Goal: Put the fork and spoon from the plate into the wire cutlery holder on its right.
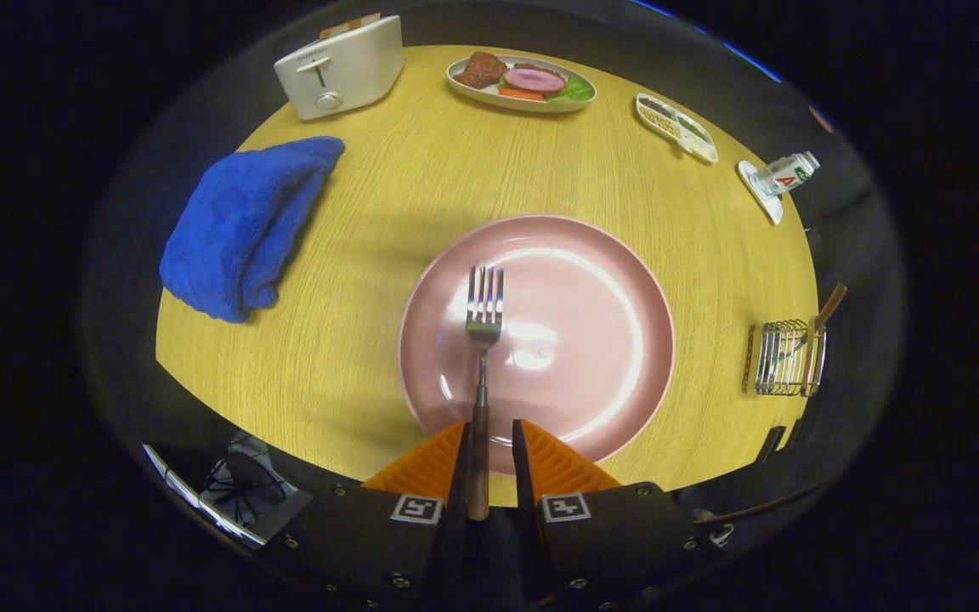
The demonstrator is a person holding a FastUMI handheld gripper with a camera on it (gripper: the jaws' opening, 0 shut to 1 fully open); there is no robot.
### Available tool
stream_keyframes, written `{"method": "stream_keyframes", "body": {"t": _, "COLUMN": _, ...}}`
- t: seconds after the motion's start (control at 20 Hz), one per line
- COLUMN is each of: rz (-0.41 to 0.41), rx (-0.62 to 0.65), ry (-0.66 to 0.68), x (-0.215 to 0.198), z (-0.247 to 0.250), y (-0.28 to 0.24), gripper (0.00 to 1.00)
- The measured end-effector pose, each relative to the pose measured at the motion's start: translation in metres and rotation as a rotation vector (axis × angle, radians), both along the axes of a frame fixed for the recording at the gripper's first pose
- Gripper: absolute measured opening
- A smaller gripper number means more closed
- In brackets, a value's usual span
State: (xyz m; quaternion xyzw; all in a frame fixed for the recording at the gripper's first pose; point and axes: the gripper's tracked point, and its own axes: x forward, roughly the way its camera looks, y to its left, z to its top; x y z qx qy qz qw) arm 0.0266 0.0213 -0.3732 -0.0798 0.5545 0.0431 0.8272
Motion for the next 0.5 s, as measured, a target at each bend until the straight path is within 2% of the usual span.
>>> {"method": "stream_keyframes", "body": {"t": 0.5, "rz": -0.030, "rx": 0.057, "ry": 0.094, "x": 0.000, "z": -0.037, "y": -0.008, "gripper": 0.28}}
